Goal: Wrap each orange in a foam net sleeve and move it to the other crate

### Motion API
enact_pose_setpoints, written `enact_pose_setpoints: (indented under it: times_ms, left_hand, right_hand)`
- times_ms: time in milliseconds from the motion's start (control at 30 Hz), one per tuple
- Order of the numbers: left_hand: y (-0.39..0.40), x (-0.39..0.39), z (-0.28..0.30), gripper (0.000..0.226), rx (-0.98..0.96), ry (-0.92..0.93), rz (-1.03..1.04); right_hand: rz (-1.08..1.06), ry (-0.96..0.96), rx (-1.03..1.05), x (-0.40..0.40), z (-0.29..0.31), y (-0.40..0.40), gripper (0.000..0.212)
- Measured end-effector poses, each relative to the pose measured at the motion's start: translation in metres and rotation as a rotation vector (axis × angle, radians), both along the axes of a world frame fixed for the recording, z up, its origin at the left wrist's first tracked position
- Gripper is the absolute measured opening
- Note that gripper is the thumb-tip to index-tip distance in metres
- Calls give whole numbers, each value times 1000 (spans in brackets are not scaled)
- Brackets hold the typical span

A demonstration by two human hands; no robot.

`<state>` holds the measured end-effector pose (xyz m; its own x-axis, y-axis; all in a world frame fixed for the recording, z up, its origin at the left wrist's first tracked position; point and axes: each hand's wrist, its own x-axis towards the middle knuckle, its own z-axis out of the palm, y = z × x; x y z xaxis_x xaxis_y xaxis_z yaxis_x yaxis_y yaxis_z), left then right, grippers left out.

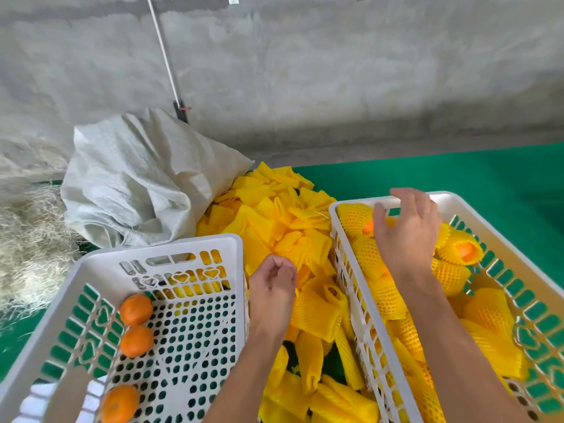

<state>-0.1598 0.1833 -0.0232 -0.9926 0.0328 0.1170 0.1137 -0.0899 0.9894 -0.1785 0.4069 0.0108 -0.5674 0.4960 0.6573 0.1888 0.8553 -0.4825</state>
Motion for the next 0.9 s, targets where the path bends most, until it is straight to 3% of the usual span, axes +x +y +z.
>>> enact_pose_setpoints:
  times_ms: [67,200,333,400,533,633,733,800,900]
  left_hand:
    - [-1,0,2,20,12,52,12]
    - [-9,-2,3,27,39,104,66]
    - [-24,-10,8,43,76,56,188]
    - [-34,-12,10,34,58,82,218]
    - [-64,-24,7,26,21,-11,222]
    - [-94,-34,-8,24,-209,-154,258]
    - [-134,-36,-28,15,-571,-217,265]
    - [-166,-34,-44,29,-889,-283,218]
    - [-207,-23,-62,50,-1327,-541,131]
  right_hand:
    - [211,53,80,-3,-4,-31,28]
    - [522,-160,219,-7,-37,-88,24]
    - [714,-710,110,-18,-71,-93,45]
    - [715,-1022,12,-25,-76,-81,58]
    - [692,-1333,10,-22,-87,-80,90]
    - [642,-1455,253,-13,-92,-89,94]
    - [625,-1366,476,-8,-86,-95,58]
    - [648,-1331,491,-5,-86,-98,39]
    - [653,-1333,437,-2,-85,-103,28]
